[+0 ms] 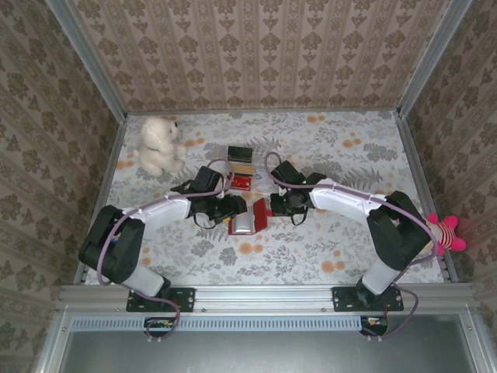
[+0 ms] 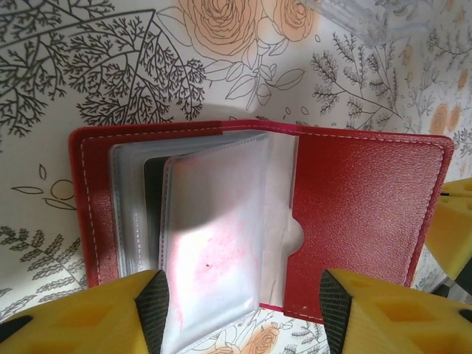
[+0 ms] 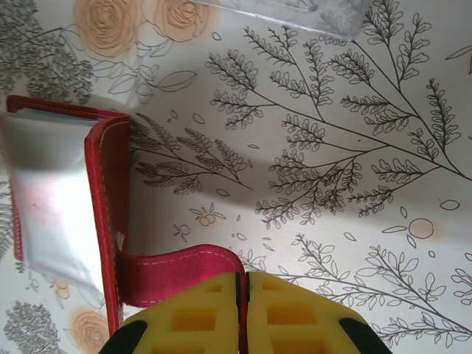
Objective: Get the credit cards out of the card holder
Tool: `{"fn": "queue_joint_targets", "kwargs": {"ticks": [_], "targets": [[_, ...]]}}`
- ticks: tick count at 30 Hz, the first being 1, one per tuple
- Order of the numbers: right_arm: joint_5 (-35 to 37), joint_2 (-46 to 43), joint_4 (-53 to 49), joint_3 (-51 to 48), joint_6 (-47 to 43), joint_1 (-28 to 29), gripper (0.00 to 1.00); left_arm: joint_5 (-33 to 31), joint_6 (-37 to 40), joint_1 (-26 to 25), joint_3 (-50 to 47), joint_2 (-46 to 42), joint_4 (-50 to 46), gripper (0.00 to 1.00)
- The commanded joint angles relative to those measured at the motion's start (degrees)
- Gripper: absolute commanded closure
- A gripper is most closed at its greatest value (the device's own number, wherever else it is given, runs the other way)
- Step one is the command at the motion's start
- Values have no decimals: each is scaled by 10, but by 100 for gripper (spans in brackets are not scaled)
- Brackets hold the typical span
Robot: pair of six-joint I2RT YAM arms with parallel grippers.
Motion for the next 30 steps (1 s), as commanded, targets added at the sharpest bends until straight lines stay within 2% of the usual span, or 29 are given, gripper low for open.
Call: {"fn": "queue_joint_targets", "kwargs": {"ticks": [1, 4, 12, 23, 30], "targets": [[19, 14, -17, -3, 11, -1, 92, -1, -9, -1, 15, 5, 1, 40], [18, 19, -16, -5, 13, -1, 92, -8, -6, -1, 18, 6, -5, 35], [15, 25, -12, -5, 14, -2, 92, 4, 1, -13, 31, 28, -5, 35], [-2, 28, -4, -5, 20, -2, 92, -30, 19, -24, 45, 39, -38, 21], [-4, 32, -3, -7, 21, -2, 92, -31, 24, -28, 48, 35, -37, 21]]}}
